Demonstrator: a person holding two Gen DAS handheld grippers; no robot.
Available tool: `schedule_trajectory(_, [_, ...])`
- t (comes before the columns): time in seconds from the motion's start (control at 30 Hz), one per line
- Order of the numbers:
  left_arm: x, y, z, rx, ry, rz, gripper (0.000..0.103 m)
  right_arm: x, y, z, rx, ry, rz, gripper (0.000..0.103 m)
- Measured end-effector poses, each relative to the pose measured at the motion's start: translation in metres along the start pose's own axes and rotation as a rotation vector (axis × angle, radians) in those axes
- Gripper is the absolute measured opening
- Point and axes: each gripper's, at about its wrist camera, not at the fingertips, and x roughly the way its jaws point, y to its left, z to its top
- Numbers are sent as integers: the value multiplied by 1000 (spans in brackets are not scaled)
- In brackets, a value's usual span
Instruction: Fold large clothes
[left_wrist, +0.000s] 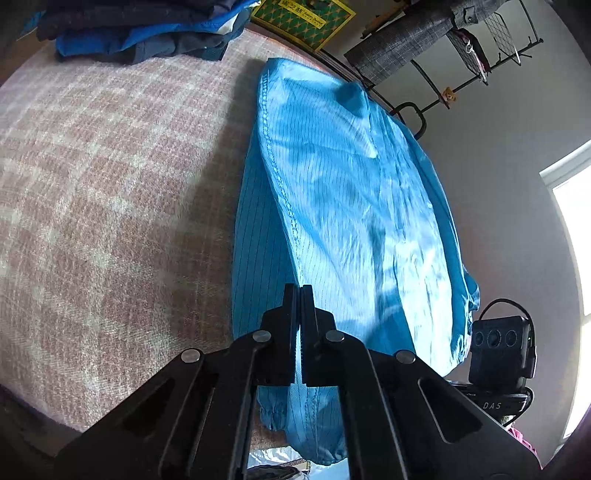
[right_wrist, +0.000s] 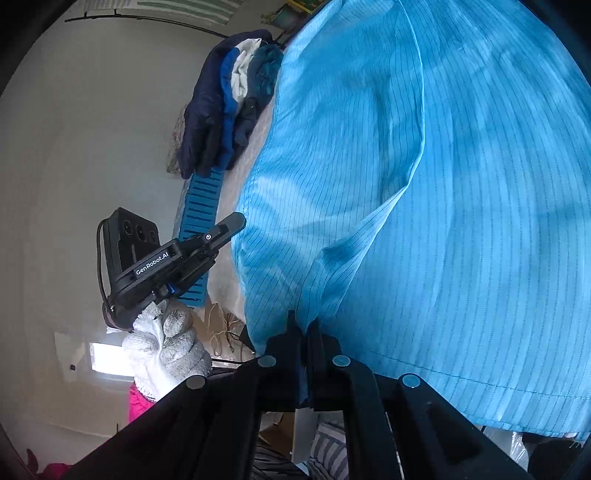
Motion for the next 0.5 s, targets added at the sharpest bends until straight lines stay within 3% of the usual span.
schedule_trajectory(0.1, [-9, 0, 8, 10, -31, 34, 0, 5, 11, 2, -35, -6, -11, 0])
schedule_trajectory(0.23, [9, 6, 10, 56, -22, 197, 0, 29, 11, 2, -112, 34, -215, 1])
schedule_trajectory(0.3, [16, 10, 7, 64, 6, 232, 0, 34, 11, -1, -145, 59, -268, 5])
schedule_trajectory(0.37, [12, 7, 7, 76, 14, 229, 0, 27, 20, -3, -206, 60, -305, 22])
schedule_trajectory(0.4, [6, 4, 7, 90, -1, 240, 0, 19, 26, -3, -235, 44, -321, 38])
schedule_trajectory(0.5, [-18, -16, 19, 159, -56, 245, 0, -8, 42, 5, -300, 9, -315, 39])
